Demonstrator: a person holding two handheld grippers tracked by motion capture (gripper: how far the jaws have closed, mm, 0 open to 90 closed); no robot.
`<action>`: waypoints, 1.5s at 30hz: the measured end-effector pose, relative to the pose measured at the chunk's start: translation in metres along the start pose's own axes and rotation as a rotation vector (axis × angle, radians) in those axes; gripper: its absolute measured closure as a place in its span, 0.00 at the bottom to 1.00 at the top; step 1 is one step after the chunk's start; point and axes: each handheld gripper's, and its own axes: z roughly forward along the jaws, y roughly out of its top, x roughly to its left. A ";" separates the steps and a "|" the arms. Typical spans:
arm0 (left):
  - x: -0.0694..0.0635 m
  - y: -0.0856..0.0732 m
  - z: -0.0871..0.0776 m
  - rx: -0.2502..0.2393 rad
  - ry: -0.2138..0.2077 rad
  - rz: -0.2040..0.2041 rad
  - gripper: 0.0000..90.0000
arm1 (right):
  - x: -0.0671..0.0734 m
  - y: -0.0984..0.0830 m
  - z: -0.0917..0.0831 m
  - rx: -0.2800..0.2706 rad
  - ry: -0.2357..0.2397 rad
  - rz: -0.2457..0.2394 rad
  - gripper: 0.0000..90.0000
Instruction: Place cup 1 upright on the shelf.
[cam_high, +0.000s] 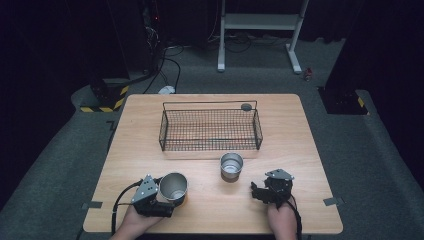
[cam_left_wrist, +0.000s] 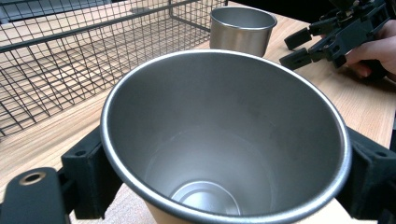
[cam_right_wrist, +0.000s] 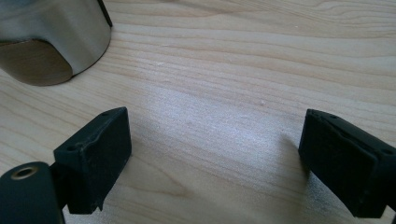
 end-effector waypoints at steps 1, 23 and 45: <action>0.000 0.000 0.000 -0.001 0.003 0.003 0.14 | 0.000 0.000 0.000 0.000 0.000 0.000 0.10; 0.011 0.002 -0.011 -0.054 0.065 -0.037 0.15 | 0.000 0.000 0.000 0.000 0.000 0.000 0.10; 0.011 0.012 0.004 -0.053 0.106 -0.102 0.15 | 0.000 0.000 0.000 0.000 0.003 -0.003 0.10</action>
